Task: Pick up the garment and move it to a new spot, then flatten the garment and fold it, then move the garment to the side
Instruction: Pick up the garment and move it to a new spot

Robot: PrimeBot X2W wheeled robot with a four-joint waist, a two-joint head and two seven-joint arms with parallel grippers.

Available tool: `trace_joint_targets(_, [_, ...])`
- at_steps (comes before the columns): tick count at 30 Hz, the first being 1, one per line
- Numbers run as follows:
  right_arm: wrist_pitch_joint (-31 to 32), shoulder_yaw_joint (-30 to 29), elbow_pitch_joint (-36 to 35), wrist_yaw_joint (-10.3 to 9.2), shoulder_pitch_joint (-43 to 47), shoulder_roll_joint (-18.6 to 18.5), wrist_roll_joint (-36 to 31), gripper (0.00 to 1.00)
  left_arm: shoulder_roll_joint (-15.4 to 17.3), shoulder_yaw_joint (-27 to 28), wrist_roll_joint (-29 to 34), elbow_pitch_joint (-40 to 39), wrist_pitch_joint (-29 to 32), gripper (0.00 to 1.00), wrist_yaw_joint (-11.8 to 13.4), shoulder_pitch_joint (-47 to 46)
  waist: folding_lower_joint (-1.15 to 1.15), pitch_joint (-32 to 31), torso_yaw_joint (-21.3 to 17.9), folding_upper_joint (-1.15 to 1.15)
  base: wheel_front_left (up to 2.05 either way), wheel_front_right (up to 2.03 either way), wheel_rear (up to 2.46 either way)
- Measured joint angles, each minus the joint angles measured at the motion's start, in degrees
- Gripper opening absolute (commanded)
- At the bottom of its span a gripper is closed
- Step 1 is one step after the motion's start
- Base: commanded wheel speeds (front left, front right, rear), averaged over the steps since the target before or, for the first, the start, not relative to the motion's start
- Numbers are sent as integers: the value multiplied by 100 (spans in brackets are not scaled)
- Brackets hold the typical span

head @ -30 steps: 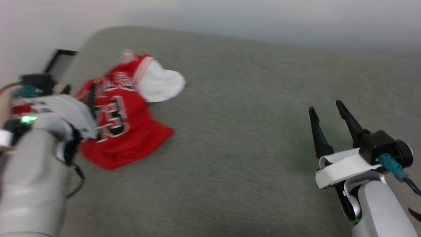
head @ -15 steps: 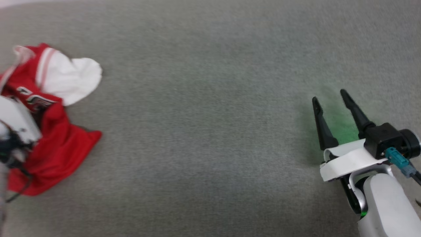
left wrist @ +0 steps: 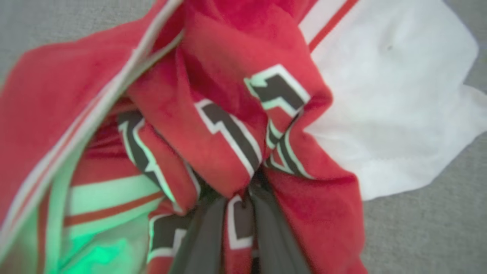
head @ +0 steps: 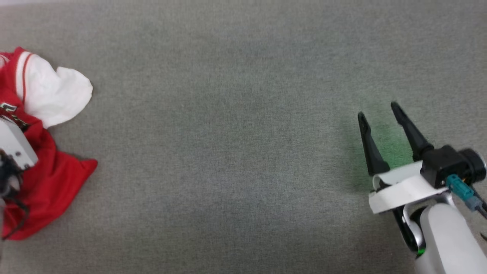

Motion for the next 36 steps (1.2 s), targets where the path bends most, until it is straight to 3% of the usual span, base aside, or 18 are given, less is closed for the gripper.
trace_joint_targets(4, [1,-57,156,0,199,47,27,100,-125,-147,30,-47,-667,0,7,163,0,-299,44,0,0,0,0])
trace_joint_targets(7, [1,-45,197,0,360,115,46,100,-403,-175,-115,-242,-954,0,-19,175,0,-590,111,0,0,0,0])
trace_joint_targets(12, [0,-131,182,0,581,191,83,100,-624,-422,-548,-1233,-1034,0,-19,123,0,-1058,203,0,0,0,0])
trace_joint_targets(18, [0,-379,81,0,767,316,115,100,-759,-1068,-1039,-2873,-602,0,-19,399,0,-1432,173,0,0,0,0])
trace_joint_targets(26, [0,-619,-142,0,809,476,243,100,-1083,-1697,-1330,-4528,151,0,-19,436,0,-1469,-245,0,0,0,0])
trace_joint_targets(31, [0,-787,-250,0,739,528,370,100,-1668,-2320,-1347,-4727,599,0,-19,77,0,-1301,-640,0,0,0,0])
trace_joint_targets(36, [0,-861,-265,0,606,549,598,100,-2065,-2896,-1189,-4144,478,0,-19,-370,0,-1029,-1112,0,0,0,0])
